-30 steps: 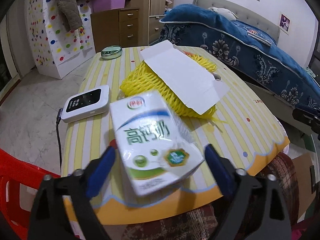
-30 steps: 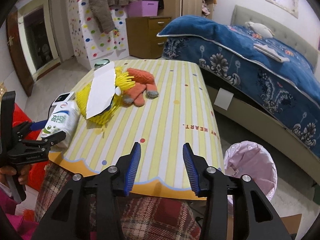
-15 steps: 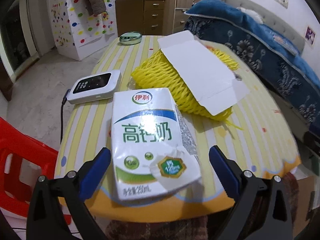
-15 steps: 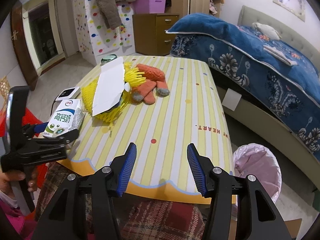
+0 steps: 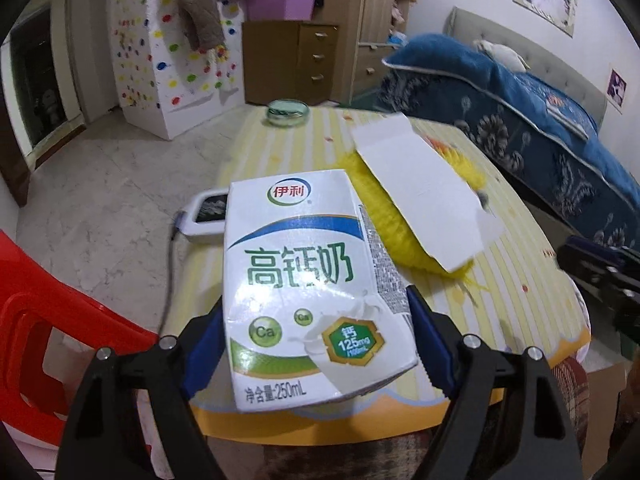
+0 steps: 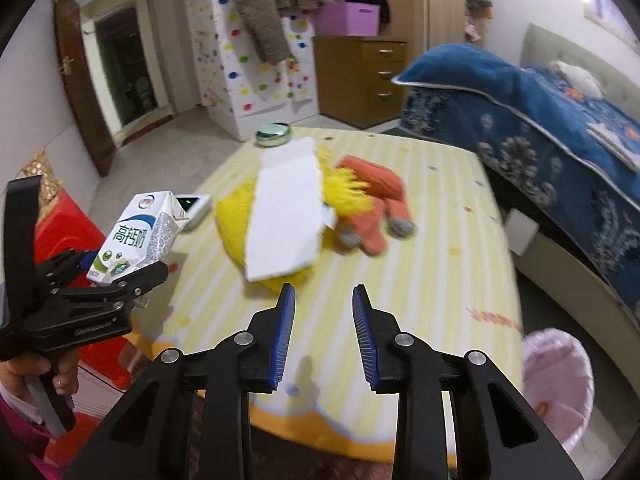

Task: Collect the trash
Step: 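Grasp the white cardboard box with the right gripper while the left gripper holds the carton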

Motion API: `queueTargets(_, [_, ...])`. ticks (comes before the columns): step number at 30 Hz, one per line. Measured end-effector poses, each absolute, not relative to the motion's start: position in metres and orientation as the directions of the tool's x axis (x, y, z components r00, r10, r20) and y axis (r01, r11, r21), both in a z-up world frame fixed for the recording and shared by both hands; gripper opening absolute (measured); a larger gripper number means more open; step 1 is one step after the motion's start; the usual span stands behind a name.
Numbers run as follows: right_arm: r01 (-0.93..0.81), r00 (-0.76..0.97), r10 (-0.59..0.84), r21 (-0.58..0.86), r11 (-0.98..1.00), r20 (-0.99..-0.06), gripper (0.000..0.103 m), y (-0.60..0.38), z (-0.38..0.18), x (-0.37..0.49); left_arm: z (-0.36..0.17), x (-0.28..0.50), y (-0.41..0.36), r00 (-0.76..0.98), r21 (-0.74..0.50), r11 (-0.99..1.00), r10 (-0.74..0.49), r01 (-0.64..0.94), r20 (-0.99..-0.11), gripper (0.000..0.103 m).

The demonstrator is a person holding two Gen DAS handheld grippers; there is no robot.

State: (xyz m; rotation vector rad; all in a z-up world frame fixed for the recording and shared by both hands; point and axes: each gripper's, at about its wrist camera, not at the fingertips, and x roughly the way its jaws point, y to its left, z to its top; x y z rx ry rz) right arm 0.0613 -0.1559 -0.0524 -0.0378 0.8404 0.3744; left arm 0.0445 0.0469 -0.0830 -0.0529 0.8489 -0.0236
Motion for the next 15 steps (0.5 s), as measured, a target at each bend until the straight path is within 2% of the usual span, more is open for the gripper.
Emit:
queueTargets(2, [-0.348, 0.581, 0.329, 0.138, 0.927, -0.744, 0.038, -0.149, -0.058, 0.074, -0.081, 0.044, 0.054, 0.667, -0.062, 0.998, -0.039, -0.010, -0.744, 0.080])
queueTargets(13, [-0.267, 0.498, 0.374, 0.272, 0.924, -0.782, 0.038, -0.140, -0.086, 0.126, -0.089, 0.048, 0.062, 0.652, -0.075, 0.997, -0.050, -0.011, -0.757, 0.080])
queueTargets(14, [-0.263, 0.494, 0.377, 0.279, 0.924, -0.783, 0.037, -0.140, -0.088, 0.127, -0.089, 0.048, 0.062, 0.651, -0.075, 0.997, -0.051, -0.009, -0.757, 0.080])
queueTargets(15, [-0.260, 0.490, 0.383, 0.288, 0.922, -0.783, 0.026, -0.140, -0.088, 0.127, -0.090, 0.048, 0.061, 0.651, -0.075, 0.997, -0.052, -0.008, -0.757, 0.080])
